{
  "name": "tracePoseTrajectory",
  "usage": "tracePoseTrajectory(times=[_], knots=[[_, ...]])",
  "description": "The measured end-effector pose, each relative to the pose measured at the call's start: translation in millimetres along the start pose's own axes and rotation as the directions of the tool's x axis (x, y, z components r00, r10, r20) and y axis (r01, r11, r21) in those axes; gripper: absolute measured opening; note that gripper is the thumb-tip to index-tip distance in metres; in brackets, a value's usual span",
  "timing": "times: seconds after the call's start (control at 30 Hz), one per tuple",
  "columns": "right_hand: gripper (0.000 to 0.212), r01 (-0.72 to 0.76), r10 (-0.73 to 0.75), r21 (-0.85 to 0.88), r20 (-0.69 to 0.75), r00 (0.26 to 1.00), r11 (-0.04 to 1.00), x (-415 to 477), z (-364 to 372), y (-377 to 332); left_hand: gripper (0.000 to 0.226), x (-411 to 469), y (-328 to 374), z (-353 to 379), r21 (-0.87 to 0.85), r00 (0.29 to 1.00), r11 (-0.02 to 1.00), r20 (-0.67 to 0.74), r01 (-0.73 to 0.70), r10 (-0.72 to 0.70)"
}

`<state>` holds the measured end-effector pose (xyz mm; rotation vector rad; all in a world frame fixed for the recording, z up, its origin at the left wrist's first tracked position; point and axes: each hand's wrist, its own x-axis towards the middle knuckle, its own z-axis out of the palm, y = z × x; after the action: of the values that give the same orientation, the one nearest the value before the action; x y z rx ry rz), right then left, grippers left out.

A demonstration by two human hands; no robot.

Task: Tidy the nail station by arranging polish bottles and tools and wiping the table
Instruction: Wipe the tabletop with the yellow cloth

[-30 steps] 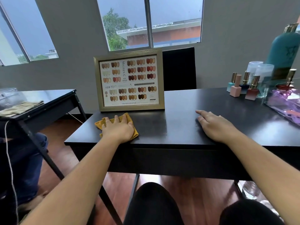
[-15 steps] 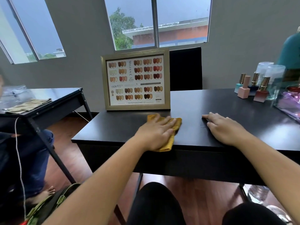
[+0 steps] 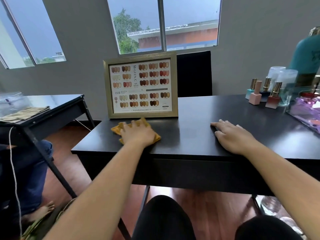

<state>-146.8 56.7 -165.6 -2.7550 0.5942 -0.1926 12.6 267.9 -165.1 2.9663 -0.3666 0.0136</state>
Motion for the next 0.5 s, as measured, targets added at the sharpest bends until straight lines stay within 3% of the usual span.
tracePoseTrajectory(times=[0.1,0.27,0.37,0.5], knots=[[0.049,0.004,-0.004,-0.003,-0.001,1.000,1.000,0.1,-0.8,0.5,0.059,-19.6,52.1,9.1,-0.006,0.970,0.970,0.027,-0.241,0.242],[0.049,0.019,-0.019,0.011,0.015,1.000,1.000,-0.8,-1.2,3.4,0.055,-34.6,72.6,16.6,-0.031,0.822,0.827,0.094,-0.561,0.561],[0.048,0.023,-0.024,0.030,0.017,1.000,0.999,-0.1,-1.9,5.0,0.053,-26.8,45.4,14.6,-0.043,0.776,0.782,0.096,-0.622,0.623],[0.047,0.018,-0.019,0.043,0.017,1.000,0.999,0.5,-1.5,6.0,0.051,-3.2,-10.3,5.9,-0.005,0.832,0.836,0.084,-0.549,0.548]])
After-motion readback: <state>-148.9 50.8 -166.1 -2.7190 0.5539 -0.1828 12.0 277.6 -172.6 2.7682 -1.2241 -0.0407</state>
